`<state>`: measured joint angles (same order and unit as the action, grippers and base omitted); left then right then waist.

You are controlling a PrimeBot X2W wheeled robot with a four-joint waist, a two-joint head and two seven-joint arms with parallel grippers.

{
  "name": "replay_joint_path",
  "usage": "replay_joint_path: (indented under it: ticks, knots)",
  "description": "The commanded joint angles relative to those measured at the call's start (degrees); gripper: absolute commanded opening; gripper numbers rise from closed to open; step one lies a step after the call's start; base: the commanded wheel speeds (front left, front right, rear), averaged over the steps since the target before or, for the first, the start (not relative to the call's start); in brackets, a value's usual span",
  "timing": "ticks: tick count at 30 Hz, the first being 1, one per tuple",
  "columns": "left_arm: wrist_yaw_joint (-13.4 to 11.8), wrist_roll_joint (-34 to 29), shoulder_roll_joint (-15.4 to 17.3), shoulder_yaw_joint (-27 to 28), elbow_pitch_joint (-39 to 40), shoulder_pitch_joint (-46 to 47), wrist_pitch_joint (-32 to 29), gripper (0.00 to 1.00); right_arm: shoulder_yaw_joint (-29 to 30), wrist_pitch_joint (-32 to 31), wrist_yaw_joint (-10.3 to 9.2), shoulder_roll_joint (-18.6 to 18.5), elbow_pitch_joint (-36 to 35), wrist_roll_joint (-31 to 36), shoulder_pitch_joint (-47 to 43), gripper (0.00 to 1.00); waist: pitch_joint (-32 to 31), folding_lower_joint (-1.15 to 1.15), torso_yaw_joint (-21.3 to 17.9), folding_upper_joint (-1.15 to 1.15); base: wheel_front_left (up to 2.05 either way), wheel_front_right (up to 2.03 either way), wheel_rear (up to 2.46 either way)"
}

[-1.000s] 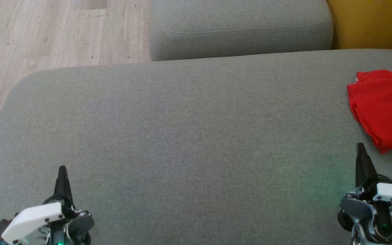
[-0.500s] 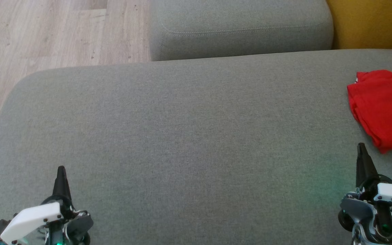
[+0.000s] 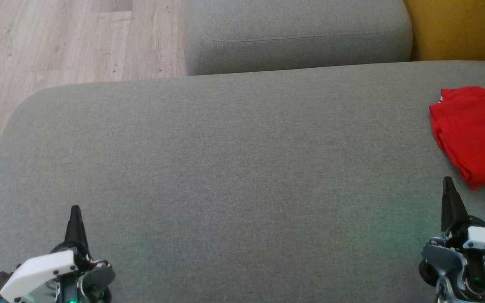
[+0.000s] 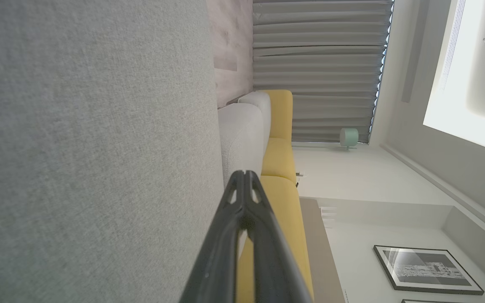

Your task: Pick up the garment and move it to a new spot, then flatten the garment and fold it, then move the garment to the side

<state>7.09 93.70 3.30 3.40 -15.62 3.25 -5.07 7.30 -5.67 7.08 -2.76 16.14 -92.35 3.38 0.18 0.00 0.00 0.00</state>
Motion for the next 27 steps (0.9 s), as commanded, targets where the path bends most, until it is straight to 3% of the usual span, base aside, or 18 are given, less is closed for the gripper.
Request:
replay_joint_path:
  ticks: [1, 27]
  knots:
    - [0.4, -0.5, 0.5, 1.9, 1.6, 2.8, -0.4, 0.00, -1.2, -0.5, 0.41, -0.4, -2.1, -0.1, 2.8, 0.00, 0.0, 0.00, 0.0, 0.00, 0.00, 0.00, 0.00]
    - [0.4, -0.8, 0.2, 2.3, 1.6, 2.9, -0.7, 0.00, -1.0, -0.6, 0.41, -0.3, -2.1, 0.0, 2.8, 0.00, 0.0, 0.00, 0.0, 0.00, 0.00, 0.00, 0.00]
